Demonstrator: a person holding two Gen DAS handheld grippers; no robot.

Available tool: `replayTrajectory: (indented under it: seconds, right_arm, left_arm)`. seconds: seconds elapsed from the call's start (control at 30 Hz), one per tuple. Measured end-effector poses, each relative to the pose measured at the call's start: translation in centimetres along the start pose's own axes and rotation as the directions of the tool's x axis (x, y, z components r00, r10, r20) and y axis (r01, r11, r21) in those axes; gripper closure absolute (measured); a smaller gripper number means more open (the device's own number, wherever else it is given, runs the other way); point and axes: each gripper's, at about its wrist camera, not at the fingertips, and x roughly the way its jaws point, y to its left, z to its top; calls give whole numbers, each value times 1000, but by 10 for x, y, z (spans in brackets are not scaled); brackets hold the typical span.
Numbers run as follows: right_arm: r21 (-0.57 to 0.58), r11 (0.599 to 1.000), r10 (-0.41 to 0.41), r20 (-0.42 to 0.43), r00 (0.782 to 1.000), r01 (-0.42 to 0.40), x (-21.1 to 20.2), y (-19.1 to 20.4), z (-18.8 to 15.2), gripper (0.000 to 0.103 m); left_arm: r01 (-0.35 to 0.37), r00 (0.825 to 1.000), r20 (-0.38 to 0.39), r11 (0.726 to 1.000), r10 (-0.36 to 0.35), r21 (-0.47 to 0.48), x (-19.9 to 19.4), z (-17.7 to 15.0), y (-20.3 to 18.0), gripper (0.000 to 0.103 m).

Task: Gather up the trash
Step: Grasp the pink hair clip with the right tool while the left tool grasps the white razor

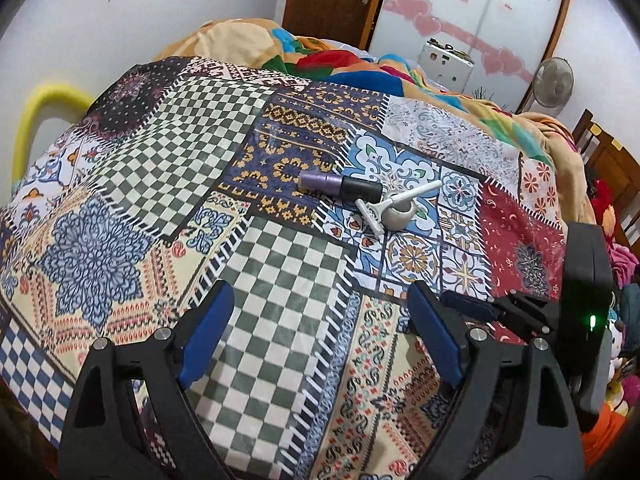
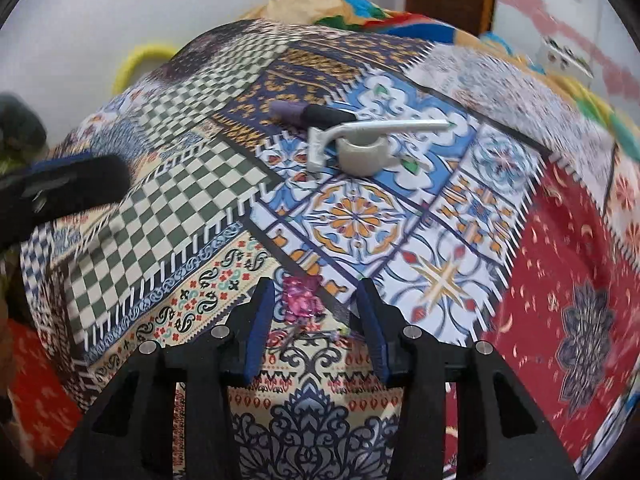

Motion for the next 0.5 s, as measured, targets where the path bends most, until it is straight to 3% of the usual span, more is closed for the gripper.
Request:
replayTrajectory:
  seconds: [0.1,0.37,0.5]
  right_arm:
    - [-52,998,-39,26,999,40,-1,6,-4,83]
    - [85,996,-41,13,999,40,-7,-19,3,83]
    - [172,983,-66,29,997,60,-15,-46,13,83]
  left_arm:
    - [0,1000,-18,1000,-1,-8,10,7,0,15]
    - [15,999,-50,1000,-15,-5,49,34,-18,17]
    - [1,996,-85,1000,0,13,77,43,-34,31]
